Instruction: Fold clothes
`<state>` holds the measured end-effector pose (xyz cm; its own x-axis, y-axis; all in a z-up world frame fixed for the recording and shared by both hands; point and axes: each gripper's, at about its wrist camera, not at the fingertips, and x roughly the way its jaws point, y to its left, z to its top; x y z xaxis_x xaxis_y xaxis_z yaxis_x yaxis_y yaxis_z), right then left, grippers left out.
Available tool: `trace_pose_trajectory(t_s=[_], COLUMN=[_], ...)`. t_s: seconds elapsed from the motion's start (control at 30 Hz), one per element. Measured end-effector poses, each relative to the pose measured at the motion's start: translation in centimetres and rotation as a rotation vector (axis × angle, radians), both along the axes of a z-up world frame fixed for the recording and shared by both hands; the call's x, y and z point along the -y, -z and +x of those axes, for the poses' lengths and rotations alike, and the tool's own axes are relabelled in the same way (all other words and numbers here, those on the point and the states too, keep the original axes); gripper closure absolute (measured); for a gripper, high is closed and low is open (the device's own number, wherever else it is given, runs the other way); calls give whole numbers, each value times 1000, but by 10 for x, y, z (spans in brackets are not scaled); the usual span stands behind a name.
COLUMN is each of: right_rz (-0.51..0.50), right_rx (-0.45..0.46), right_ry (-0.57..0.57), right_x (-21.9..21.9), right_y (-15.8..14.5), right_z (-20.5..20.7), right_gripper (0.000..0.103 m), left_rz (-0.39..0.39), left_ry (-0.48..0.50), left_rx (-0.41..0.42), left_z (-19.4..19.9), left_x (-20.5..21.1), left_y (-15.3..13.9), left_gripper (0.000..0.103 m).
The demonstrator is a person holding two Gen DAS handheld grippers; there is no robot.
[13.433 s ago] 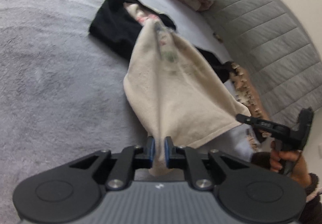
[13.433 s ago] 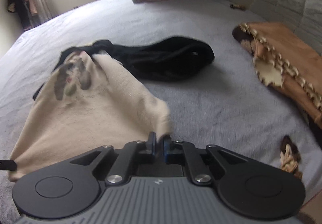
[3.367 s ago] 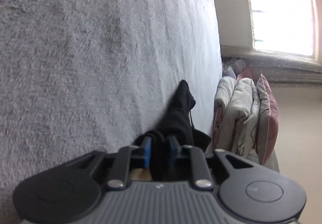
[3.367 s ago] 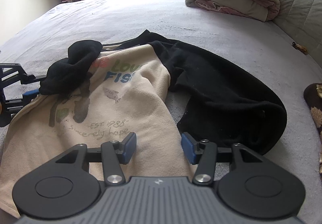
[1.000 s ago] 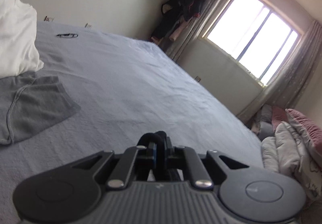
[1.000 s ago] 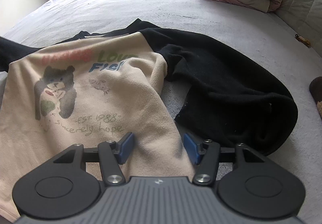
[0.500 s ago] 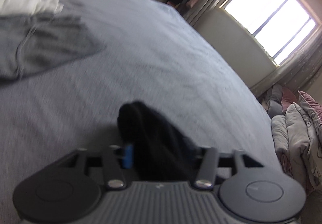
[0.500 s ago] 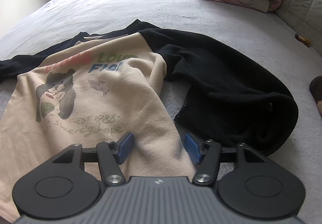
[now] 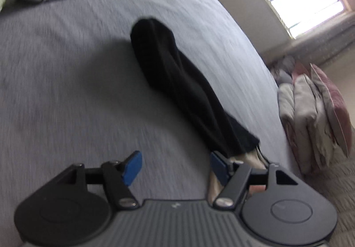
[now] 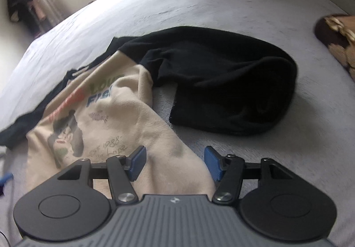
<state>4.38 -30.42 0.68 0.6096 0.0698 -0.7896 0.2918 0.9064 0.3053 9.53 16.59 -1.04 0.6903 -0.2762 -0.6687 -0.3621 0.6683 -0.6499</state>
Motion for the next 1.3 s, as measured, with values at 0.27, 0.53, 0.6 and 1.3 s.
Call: trace_pose_trajectory(t_s=[0.27,0.53,0.6,1.3], right_rz=[85,202,235,191], right_rx=[-8,44,73,110], right_ry=[70,126,130,143], right_x=[24,53,56,44], right_y=[-14,-7,3,18], right_z=[-38,-85,-93,-103], right_gripper=[42,42,42,48], left_rz=[-150,-351,-412,-494], left_ry=[232,373,370,429], left_rx=[-83,-76,-51,12], left_z=[-50,-95,-106,-108], left_x=[32,42,44,61], left_y=[16,44,55,71], left_gripper=[32,32,33,41])
